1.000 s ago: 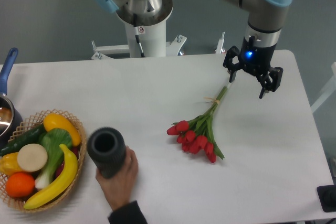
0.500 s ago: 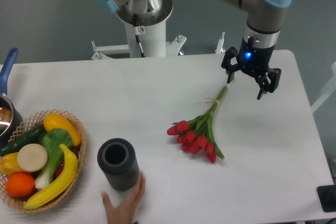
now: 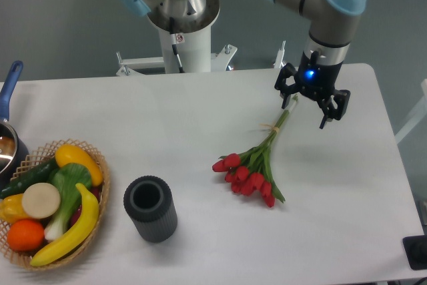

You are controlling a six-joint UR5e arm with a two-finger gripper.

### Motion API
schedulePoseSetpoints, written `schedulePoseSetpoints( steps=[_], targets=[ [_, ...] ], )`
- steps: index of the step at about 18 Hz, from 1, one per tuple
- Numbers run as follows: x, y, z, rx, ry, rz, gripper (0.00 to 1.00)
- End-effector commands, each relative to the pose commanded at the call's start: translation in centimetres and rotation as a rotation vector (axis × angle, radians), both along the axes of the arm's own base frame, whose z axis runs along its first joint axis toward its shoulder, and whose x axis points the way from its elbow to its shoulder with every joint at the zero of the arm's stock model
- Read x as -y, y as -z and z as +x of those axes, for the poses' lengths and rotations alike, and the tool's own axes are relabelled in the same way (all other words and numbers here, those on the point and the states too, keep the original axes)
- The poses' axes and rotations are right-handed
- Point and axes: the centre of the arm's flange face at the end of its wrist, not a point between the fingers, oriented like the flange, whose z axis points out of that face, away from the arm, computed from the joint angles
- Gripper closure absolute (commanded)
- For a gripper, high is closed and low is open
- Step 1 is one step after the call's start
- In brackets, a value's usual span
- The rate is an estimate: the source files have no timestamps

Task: Pick up the flowers from the table
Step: 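Move the open gripper down toward the tulip stems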

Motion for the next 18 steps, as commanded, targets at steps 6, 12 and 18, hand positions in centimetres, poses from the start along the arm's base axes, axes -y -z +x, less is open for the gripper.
schedulePoseSetpoints(
  steps=[6, 12, 18],
  targets=[
    [-0.5, 2.9, 0.8, 0.08, 0.006, 0.043, 0.0],
    [-1.4, 7.2, 0.7, 0.154, 0.021, 0.007, 0.0],
    [-1.7, 10.9, 1.5, 0.219, 0.025, -0.02, 0.0]
  ],
)
